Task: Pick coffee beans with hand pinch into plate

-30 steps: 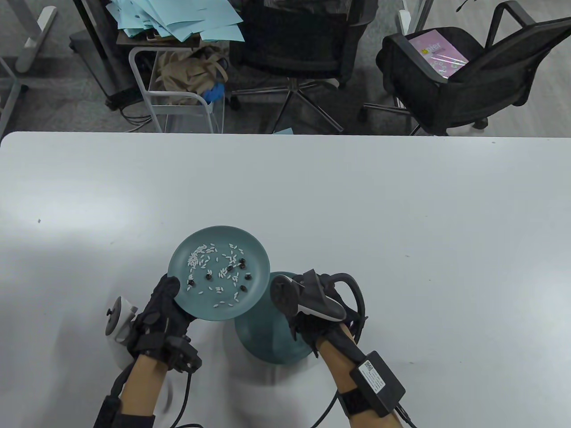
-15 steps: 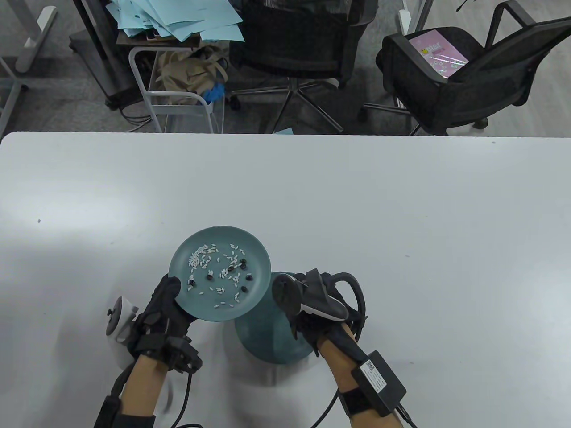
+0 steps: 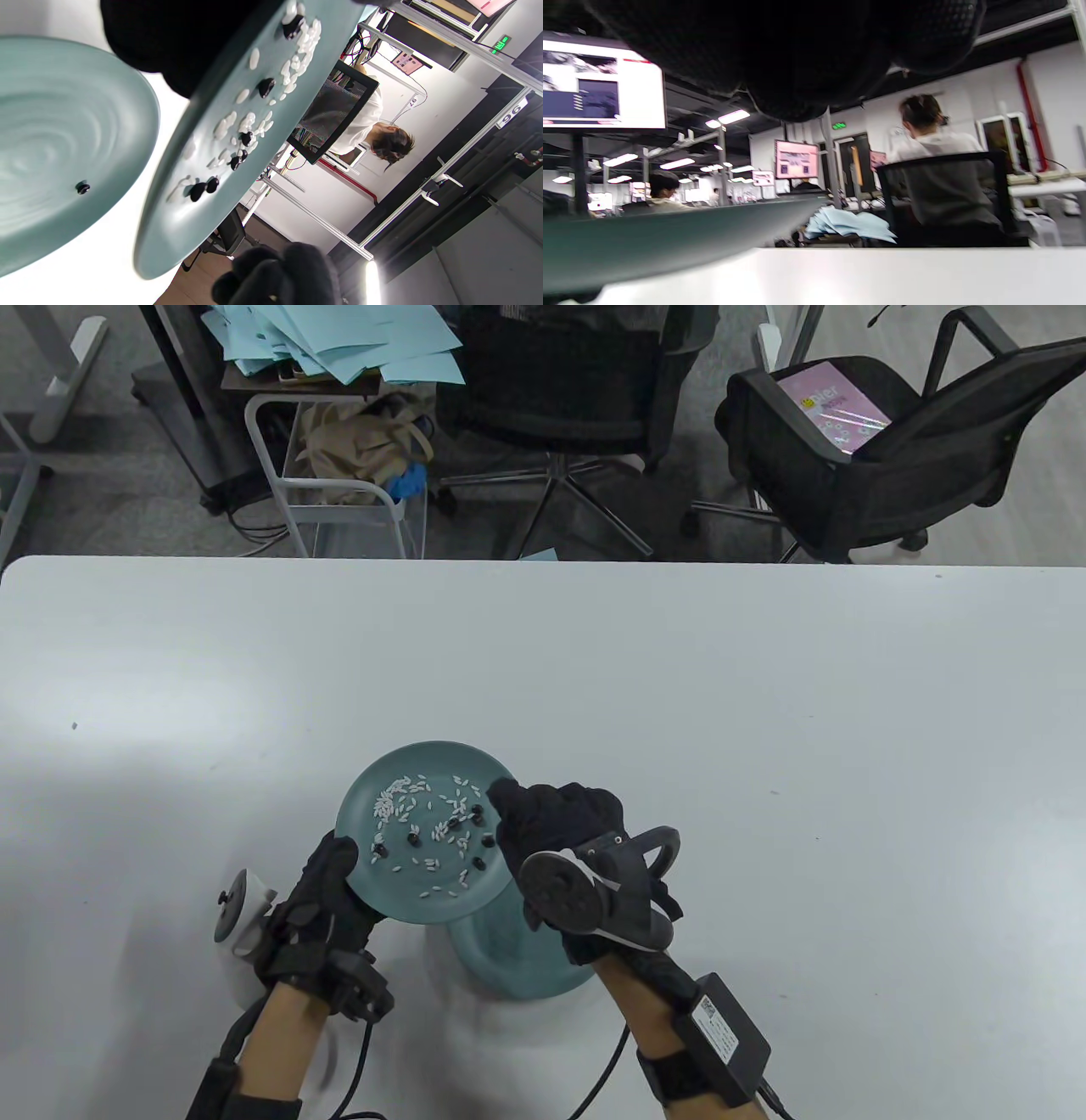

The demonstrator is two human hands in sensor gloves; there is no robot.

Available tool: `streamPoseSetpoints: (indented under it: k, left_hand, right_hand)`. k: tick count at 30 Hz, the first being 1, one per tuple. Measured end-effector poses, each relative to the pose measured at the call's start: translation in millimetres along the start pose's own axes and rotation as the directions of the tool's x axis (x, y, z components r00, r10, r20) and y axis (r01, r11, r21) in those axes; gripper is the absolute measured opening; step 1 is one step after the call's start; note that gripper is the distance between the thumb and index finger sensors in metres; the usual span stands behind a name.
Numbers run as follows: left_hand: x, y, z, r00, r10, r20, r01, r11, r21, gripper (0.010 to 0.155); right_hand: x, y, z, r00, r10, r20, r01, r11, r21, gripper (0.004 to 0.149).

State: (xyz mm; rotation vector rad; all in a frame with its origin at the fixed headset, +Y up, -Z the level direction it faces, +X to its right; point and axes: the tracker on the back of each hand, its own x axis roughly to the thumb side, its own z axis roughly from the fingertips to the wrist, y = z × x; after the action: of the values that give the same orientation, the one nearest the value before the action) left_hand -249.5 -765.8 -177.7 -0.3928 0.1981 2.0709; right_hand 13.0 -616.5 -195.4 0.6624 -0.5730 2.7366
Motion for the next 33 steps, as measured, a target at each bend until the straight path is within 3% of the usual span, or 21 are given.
streamPoseSetpoints:
  k: [4, 11, 16, 33]
  left_hand:
    - [-0.2, -1.5, -0.2, 1.0, -0.005, 0.0, 0.005, 1.0, -0.011, 0.059]
    - [-1.0, -1.5, -0.7, 1.0, -0.02, 0.003, 0.02, 1.0, -0.011, 0.059]
    - [-2.9, -2.9, -1.2, 1.0, -0.025, 0.0, 0.025, 1.0, -0.012, 0.058]
    - [-5.3, -5.0, -0.5, 0.999, -0.045, -0.002, 0.045, 0.999, 0.012, 0.058]
  right_hand:
    - [18.2, -0.7, -2.5, 0.994, 0.055, 0.096, -0.062, 0.995, 0.079, 0.044]
    - [37.4, 16.8, -1.1, 0.963, 0.182, 0.198, -0.234, 0.931, 0.281, 0.045]
    - [41.6, 24.4, -0.4, 0.947, 0.228, 0.224, -0.293, 0.901, 0.32, 0.043]
    - [38.2, 27.9, -1.4, 0.97, 0.169, 0.175, -0.225, 0.898, 0.378, 0.036]
